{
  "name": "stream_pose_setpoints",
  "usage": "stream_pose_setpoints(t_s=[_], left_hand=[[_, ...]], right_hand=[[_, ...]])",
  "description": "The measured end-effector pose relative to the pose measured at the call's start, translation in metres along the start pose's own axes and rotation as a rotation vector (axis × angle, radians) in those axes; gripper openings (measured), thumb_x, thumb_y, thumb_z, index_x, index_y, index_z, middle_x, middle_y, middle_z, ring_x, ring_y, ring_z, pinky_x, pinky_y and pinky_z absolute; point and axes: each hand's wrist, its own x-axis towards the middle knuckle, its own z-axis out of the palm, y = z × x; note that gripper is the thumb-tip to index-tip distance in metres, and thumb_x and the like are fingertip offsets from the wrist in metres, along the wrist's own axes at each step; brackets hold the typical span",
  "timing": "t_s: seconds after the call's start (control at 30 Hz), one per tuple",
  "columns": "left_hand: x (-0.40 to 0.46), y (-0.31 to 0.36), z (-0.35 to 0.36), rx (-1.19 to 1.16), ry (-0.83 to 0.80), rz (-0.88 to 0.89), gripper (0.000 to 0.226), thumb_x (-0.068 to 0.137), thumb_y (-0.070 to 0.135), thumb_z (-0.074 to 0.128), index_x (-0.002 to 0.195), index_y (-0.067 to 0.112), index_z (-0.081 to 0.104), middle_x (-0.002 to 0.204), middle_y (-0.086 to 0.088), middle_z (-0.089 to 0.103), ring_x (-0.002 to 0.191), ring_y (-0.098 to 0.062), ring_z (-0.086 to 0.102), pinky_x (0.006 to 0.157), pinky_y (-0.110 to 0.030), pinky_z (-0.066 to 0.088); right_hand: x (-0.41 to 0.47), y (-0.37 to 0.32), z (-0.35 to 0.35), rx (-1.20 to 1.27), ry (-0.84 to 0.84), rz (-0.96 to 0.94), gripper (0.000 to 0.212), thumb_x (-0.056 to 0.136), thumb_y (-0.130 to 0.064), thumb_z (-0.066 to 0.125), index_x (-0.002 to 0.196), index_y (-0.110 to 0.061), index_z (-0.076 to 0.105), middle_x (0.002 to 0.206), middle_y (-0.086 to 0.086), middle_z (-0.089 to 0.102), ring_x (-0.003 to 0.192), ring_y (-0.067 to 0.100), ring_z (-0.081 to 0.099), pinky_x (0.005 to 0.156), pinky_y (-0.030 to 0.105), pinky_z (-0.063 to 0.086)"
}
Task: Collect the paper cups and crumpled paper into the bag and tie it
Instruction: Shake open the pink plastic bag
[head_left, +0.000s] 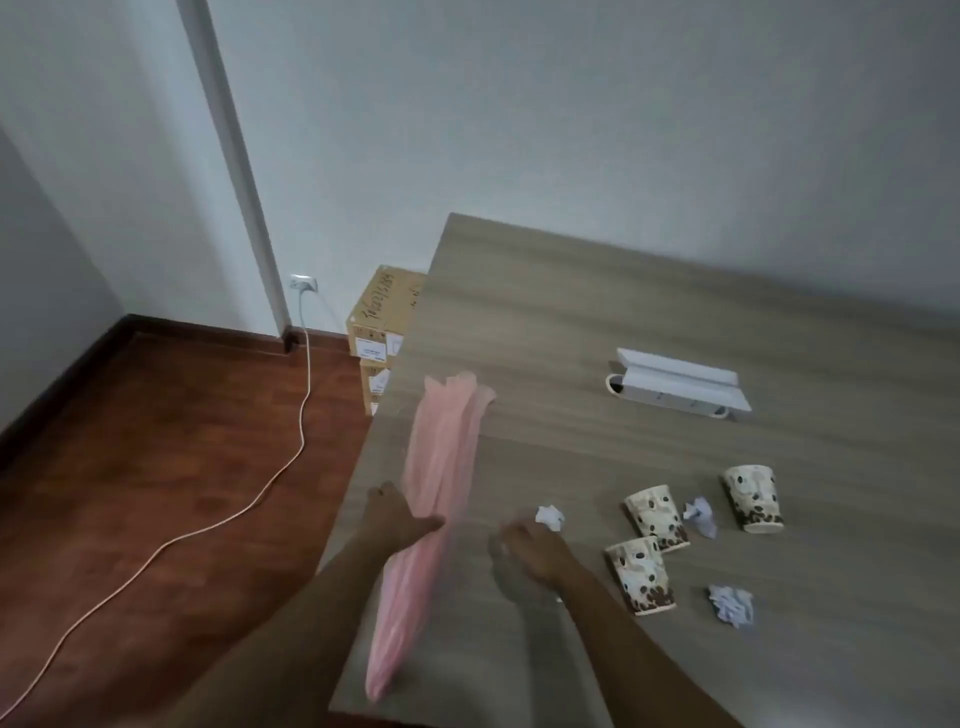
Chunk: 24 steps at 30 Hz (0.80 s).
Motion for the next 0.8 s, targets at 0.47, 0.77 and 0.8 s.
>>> stream_pose_setpoints(t_s=[0.47, 0.77, 0.8], left_hand=[[-0.064, 0.022, 0.026, -0.199, 0.226, 0.132, 0.056, 0.094, 0.014, 0.054, 0.146, 0.008, 0.033, 0.133, -0.017, 0.057, 0.119, -0.036, 0.056, 0.096, -0.039, 0.043], [-0.095, 0.065, -0.009, 0.001, 0.635, 0.727, 0.034, 0.064, -0.014, 0.07, 0.09, 0.002, 0.054, 0.076, -0.016, 0.06, 0.06, -0.035, 0.058, 0.055, -0.029, 0.029], [-0.096, 0.064, -0.01, 0.048, 0.655, 0.804, 0.042, 0.06, -0.016, 0.07, 0.093, 0.004, 0.053, 0.077, -0.014, 0.059, 0.061, -0.033, 0.056, 0.057, -0.028, 0.029]], right_hand=[[-0.02, 0.014, -0.009, 0.308, 0.266, -0.054, 0.022, 0.094, -0.029, 0.055, 0.092, -0.012, 0.069, 0.087, 0.003, 0.07, 0.085, 0.021, 0.065, 0.076, 0.031, 0.048], [-0.029, -0.08, -0.082, 0.664, 0.297, -0.276, 0.103, 0.065, -0.068, 0.074, 0.147, -0.02, 0.034, 0.127, -0.003, 0.058, 0.111, 0.017, 0.062, 0.095, 0.044, 0.054], [-0.031, -0.087, -0.088, 0.658, 0.316, -0.294, 0.105, 0.061, -0.066, 0.076, 0.146, -0.021, 0.034, 0.122, -0.005, 0.06, 0.109, 0.016, 0.063, 0.094, 0.042, 0.054]])
